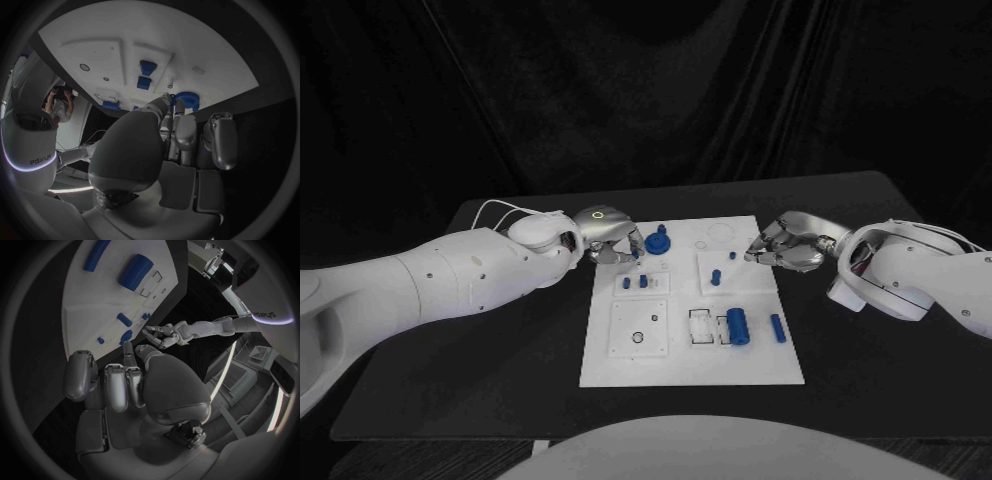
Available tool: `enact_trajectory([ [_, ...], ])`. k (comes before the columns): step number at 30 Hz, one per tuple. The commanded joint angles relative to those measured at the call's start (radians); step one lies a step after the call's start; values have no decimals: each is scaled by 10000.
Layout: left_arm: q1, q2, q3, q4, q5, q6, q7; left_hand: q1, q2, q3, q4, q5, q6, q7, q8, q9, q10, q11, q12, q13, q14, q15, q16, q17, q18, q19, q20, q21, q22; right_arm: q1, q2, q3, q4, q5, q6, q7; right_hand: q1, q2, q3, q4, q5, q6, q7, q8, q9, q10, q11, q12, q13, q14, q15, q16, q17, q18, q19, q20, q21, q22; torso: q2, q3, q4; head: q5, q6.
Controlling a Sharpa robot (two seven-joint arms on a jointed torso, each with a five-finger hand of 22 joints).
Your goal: Assemble the parts on the task board
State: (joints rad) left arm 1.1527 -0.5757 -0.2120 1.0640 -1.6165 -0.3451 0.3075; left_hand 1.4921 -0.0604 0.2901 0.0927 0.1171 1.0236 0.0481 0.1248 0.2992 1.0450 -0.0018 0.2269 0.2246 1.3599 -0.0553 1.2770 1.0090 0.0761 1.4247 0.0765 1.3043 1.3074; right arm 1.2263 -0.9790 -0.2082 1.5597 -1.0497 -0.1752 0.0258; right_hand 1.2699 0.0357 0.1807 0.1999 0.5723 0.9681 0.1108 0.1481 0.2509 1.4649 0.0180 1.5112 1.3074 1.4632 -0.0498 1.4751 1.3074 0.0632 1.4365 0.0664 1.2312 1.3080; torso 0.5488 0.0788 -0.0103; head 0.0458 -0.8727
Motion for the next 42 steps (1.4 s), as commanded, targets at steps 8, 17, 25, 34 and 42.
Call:
enact_trajectory([
  [8,-150,241,5,-326,-35,-15,64,-22,-101,3,64,9,-65,-19,-54,-10,-47,5,-66,-14,-148,-1,-99,-117,-119,-133,-13,-146,1777,-40,-18,8,2,-3,108,-145,16,17,47,-54,41,3,-38,-29,16,294,74,-51,1367,726,60,-46,993,126,-77,-17,-49,1608,3,-4,-8,-39,1],
  [17,-257,398,5,-502,-35,-74,107,-41,-117,-5,85,10,-52,-29,-56,-10,-46,-2,-90,-17,-194,1,-146,-187,-108,-167,-12,-200,1762,-63,-24,8,2,-3,91,-127,30,16,59,-73,47,-2,-39,-33,16,291,70,-54,1363,724,58,-49,988,126,-77,-18,-49,1608,8,-16,-13,-42,1],
  [25,-283,461,5,-545,-35,-15,103,-45,-118,-5,93,9,-49,-32,-59,-11,-43,-6,-99,-18,-215,1,-167,-218,-105,-180,-12,-221,1756,-86,-40,8,11,-3,76,-122,39,18,68,-86,51,-4,-40,-35,17,288,70,-58,1357,724,57,-46,993,127,-79,-18,-54,1607,5,-4,-8,-45,1],
  [34,-295,524,6,-601,-35,172,34,-46,-124,-4,100,8,-53,-40,-67,-13,-47,-10,-117,-21,-251,1,-205,-275,-96,-208,-11,-267,1743,-96,-37,8,15,-3,69,-116,39,18,68,-86,51,-4,-40,-35,17,288,70,-58,1357,724,57,-46,993,127,-79,-18,-54,1607,0,-10,-10,-51,1],
  [42,-338,530,6,-652,-35,319,-40,-51,-134,-5,112,3,-52,-45,-75,-15,-59,-11,-146,-26,-296,2,-249,-339,-88,-236,-11,-310,1732,-101,-53,8,27,-3,65,-119,56,23,86,-109,58,-6,-42,-37,17,283,68,-63,1349,724,55,-46,993,128,-81,-20,-62,1605,3,-4,-4,-81,1],
])
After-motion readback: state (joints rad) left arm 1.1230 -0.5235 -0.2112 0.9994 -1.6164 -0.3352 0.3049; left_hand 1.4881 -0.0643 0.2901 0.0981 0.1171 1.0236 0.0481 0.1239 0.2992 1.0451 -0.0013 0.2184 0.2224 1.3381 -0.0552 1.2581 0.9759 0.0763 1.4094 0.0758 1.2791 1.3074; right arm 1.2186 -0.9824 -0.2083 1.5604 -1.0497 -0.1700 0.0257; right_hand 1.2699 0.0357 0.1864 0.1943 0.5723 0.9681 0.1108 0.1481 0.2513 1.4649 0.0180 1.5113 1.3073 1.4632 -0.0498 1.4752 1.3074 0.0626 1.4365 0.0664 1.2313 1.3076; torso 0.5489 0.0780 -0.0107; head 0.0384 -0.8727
